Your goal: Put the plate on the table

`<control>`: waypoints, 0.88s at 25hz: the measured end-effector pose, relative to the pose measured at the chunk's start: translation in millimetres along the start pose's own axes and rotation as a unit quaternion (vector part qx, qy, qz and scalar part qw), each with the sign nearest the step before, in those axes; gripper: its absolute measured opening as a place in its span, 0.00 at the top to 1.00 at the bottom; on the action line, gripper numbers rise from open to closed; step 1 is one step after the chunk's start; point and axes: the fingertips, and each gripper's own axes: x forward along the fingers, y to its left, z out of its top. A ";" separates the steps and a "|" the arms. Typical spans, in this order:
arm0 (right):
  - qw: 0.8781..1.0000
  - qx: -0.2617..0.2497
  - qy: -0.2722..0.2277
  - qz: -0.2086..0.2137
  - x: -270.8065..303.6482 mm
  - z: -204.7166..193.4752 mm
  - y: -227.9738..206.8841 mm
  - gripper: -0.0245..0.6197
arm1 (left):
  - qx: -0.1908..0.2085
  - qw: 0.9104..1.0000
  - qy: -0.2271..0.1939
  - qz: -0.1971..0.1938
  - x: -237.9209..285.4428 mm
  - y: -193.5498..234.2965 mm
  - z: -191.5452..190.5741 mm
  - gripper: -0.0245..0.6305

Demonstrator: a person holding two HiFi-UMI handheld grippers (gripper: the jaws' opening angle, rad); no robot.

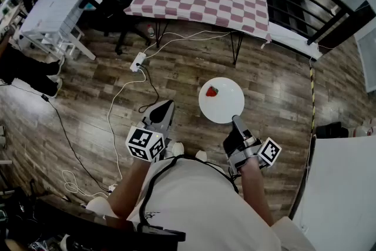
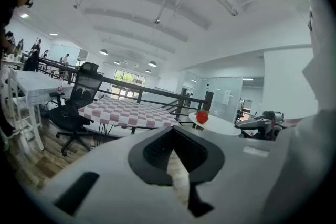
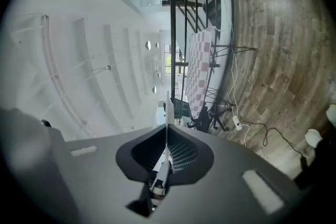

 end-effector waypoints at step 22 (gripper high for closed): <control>1.000 -0.015 0.008 -0.005 9.3 -10.5 0.4 0.93 | -0.006 1.000 -0.005 0.005 -10.1 11.9 -0.7 0.95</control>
